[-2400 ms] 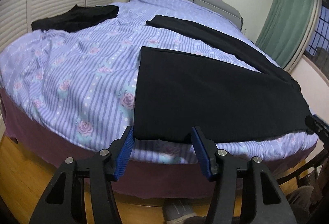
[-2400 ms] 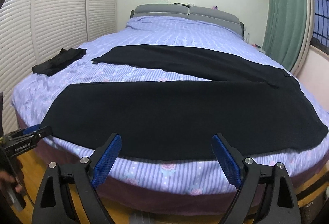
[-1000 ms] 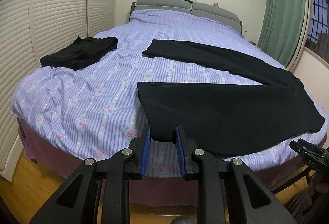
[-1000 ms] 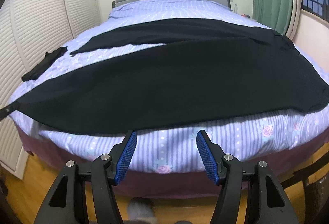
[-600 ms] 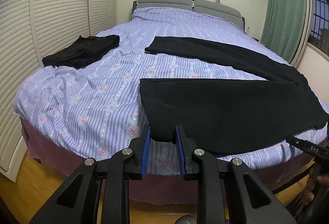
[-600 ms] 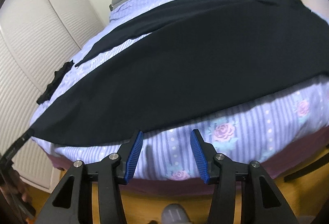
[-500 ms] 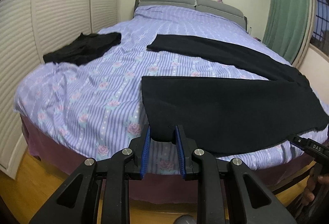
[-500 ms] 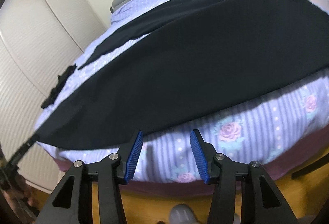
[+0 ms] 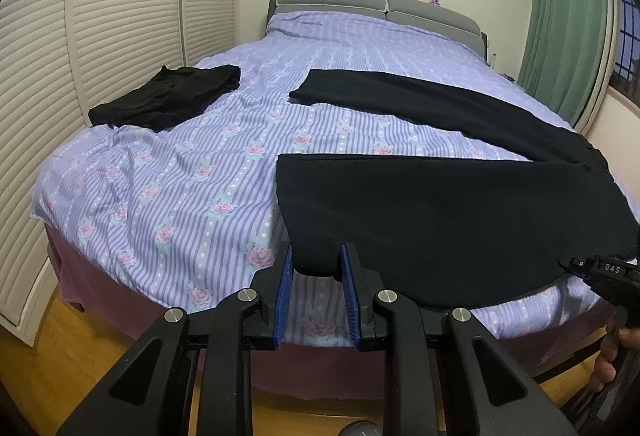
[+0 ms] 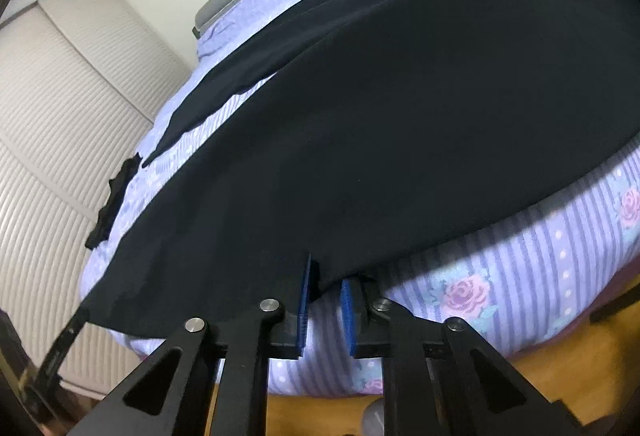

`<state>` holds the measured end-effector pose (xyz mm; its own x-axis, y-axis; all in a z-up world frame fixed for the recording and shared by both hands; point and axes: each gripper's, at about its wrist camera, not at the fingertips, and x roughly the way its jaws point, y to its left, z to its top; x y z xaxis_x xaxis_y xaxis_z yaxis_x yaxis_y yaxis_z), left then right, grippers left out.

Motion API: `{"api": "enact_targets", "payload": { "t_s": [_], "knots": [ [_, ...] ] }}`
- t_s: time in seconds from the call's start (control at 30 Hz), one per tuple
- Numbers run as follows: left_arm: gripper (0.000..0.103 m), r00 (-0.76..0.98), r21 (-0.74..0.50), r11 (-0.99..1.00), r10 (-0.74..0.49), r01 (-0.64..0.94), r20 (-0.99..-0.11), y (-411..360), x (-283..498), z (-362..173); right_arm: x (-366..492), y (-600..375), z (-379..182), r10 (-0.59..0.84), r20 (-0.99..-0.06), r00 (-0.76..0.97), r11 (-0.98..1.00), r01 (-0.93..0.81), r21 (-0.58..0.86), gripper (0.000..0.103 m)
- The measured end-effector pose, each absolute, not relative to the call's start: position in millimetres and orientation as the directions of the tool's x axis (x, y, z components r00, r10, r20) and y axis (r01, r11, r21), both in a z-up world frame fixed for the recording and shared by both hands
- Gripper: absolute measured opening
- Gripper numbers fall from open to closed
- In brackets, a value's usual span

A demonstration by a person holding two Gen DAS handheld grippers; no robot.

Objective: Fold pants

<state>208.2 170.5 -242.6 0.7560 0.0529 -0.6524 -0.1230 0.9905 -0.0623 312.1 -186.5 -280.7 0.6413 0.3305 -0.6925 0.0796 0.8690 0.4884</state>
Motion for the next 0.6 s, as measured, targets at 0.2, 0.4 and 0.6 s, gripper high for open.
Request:
{"api": "enact_targets", "payload": {
  "t_s": [0.2, 0.4, 0.6],
  "knots": [
    [0.024, 0.779, -0.104, 0.988, 0.022, -0.111, -0.627, 171.4, 212.9, -221.0, 306.0, -180.8, -238.8, 0.290, -0.628, 0.722, 0.899, 0.020, 0.438, 0.007],
    [0.024, 0.802, -0.097, 0.987, 0.045, -0.127, -0.595, 169.4, 234.1, -193.6, 327.9, -182.8, -215.7, 0.305, -0.620, 0.723, 0.901, -0.008, 0.434, 0.006],
    [0.024, 0.786, -0.128, 0.976, 0.063, -0.178, -0.614, 161.8, 266.2, -163.9, 356.1, -189.5, -188.2, 0.314, -0.650, 0.692, 0.896, 0.010, 0.444, 0.006]
  ]
}}
